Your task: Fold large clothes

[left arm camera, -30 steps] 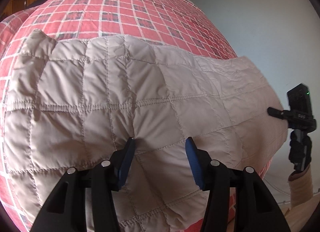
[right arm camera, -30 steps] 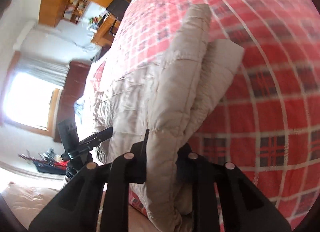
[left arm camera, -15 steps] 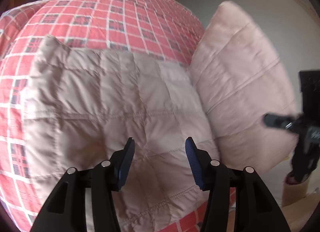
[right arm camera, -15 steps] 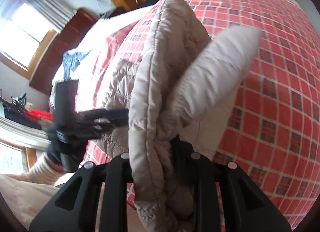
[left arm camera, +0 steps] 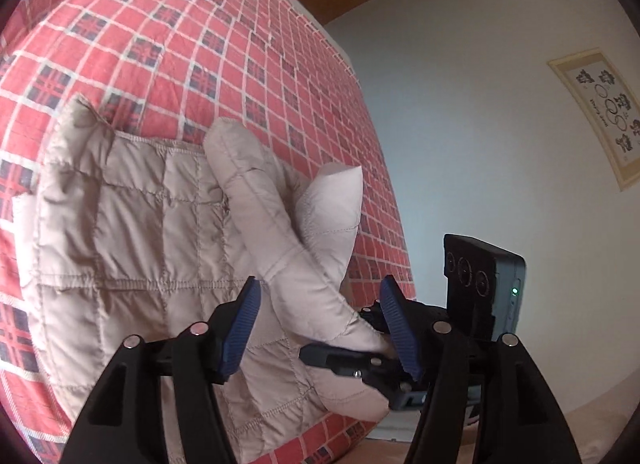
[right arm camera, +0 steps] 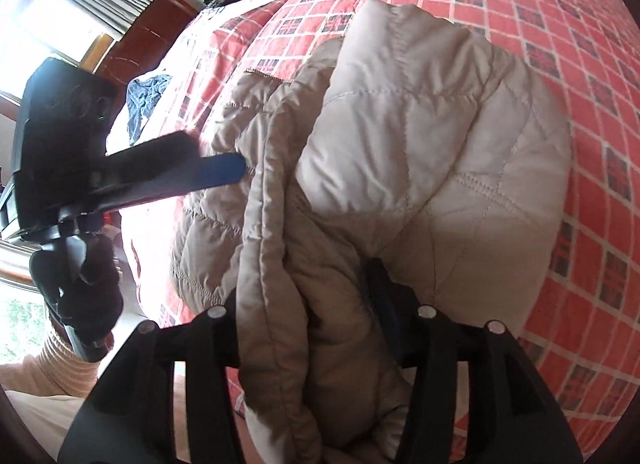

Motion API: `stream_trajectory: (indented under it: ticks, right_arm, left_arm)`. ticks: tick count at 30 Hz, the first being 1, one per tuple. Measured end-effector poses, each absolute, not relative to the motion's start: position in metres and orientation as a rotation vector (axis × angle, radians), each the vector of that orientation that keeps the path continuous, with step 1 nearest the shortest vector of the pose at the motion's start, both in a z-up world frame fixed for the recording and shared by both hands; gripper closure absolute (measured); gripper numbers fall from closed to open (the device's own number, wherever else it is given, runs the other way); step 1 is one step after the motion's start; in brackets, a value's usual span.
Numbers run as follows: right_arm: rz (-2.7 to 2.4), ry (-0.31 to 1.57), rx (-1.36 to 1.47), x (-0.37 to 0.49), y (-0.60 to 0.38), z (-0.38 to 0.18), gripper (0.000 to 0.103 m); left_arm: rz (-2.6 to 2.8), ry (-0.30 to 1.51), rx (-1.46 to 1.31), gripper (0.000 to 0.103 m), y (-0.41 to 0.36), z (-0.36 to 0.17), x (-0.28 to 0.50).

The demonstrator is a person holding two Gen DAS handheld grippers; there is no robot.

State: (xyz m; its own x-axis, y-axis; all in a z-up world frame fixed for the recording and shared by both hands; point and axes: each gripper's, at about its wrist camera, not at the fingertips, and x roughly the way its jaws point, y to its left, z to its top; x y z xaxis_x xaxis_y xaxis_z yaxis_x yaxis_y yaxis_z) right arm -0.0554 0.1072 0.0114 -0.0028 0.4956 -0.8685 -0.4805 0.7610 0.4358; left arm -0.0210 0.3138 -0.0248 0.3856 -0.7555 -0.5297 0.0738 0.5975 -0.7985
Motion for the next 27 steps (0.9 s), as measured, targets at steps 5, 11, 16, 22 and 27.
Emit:
stream_trajectory:
  ticks: [5, 11, 16, 22, 27]
  right_arm:
    - [0.778, 1.36, 0.022, -0.057, 0.104, 0.005, 0.051]
    - [0.806, 1.341, 0.041, -0.062, 0.094, 0.006, 0.044]
    - [0.823, 1.326, 0.096, -0.064, 0.073, 0.023, 0.043]
    - [0.807, 1.247, 0.222, -0.064, 0.017, 0.063, 0.04]
    - [0.641, 1.251, 0.277, -0.055, -0.037, 0.053, 0.039]
  left_arm:
    - [-0.614, 1.09, -0.737, 0.039, 0.291, -0.034, -0.006]
    - [-0.563, 1.152, -0.682, 0.038, 0.273, -0.053, 0.021]
    - [-0.525, 1.181, -0.692, 0.055, 0.261, -0.073, 0.04]
    - [-0.544, 1.159, -0.691, 0.076, 0.265, -0.081, 0.043]
    - [-0.568, 1.147, -0.712, 0.078, 0.278, -0.087, 0.029]
